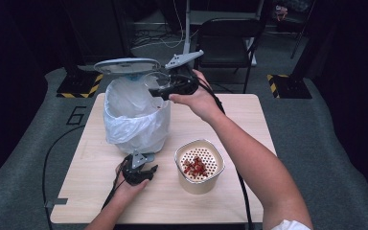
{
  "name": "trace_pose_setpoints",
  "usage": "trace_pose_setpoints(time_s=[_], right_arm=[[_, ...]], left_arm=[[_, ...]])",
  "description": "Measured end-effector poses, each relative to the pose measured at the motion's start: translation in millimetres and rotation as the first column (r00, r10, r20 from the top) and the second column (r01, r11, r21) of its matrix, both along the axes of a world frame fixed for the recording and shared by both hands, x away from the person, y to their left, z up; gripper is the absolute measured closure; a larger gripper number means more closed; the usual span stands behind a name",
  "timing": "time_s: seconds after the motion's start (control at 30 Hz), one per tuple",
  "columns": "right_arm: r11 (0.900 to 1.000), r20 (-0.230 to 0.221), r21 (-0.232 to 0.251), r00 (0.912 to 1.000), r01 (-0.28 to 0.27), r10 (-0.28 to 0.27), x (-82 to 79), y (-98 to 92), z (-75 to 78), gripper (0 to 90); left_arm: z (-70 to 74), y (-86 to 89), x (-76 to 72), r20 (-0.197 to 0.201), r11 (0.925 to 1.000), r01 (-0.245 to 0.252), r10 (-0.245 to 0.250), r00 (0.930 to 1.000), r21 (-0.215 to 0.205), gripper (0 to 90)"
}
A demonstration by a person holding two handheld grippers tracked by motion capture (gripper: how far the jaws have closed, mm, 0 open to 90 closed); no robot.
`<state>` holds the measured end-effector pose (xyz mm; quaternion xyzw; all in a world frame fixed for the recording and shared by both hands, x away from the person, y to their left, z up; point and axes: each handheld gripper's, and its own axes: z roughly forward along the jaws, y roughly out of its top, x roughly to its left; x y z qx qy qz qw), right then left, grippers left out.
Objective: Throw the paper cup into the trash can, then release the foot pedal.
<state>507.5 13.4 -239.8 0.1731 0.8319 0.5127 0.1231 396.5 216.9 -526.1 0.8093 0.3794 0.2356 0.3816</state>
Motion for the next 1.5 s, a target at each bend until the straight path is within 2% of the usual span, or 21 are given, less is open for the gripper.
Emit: trace_pose_setpoints(time_s=[0.53, 0.93, 1.07, 1.13, 1.2, 1.23, 1.27, 1.33, 1.37, 1.5], right_arm=[[1.0, -0.019, -0.011, 0.9998, -0.003, 0.003, 14.7, 35.8, -6.3, 49.3], [0.999, -0.057, -0.027, 0.9982, 0.019, -0.02, 31.5, 63.5, -29.0, 47.9], [0.999, -0.04, -0.032, 0.9985, 0.036, -0.038, 34.0, 73.9, -34.8, 46.8], [0.998, -0.04, -0.02, 0.9977, 0.054, -0.055, 35.4, 77.6, -36.8, 44.4], [0.997, -0.064, -0.013, 0.9954, 0.07, -0.071, 36.7, 80.4, -38.5, 37.1], [0.997, -0.079, -0.017, 0.994, 0.074, -0.075, 37.0, 81.7, -40.0, 32.8], [0.996, -0.126, -0.031, 0.9878, 0.088, -0.091, 33.7, 82.7, -40.3, 31.1], [0.995, -0.09, -0.022, 0.9912, 0.095, -0.097, 32.0, 82.8, -40.8, 22.3], [0.994, -0.101, -0.026, 0.9892, 0.104, -0.106, 31.0, 82.8, -40.7, 19.1], [0.992, -0.096, -0.066, 0.9892, 0.105, -0.111, 27.2, 80.7, -42.1, 16.3]], left_arm=[[0.4, 0.4, 0.0, -0.005, 1.0, 0.002, -0.002, 1.0, 0.001, 38.5], [0.3, 0.5, 0.0, -0.004, 1.0, 0.002, -0.002, 1.0, 0.0, 38.5], [0.3, 0.4, 0.0, -0.004, 1.0, 0.002, -0.002, 1.0, 0.002, 38.5], [0.0, 0.3, 0.1, 0.0, 1.0, 0.001, -0.001, 1.0, -0.002, 38.5], [0.0, 0.2, 0.0, -0.001, 1.0, 0.001, -0.001, 1.0, 0.0, 38.5], [0.0, 0.1, -0.1, -0.001, 1.0, 0.001, -0.001, 1.0, 0.0, 38.5], [-0.1, 0.1, 0.0, 0.0, 1.0, 0.0, 0.0, 1.0, -0.001, 38.5], [0.3, 0.3, -0.1, -0.004, 1.0, 0.002, -0.002, 1.0, 0.001, 38.5], [0.0, 0.0, -0.1, 0.0, 1.0, 0.0, 0.0, 1.0, 0.0, 38.5], [0.3, 0.3, -0.1, -0.004, 1.0, 0.002, -0.002, 1.0, 0.002, 38.5]])
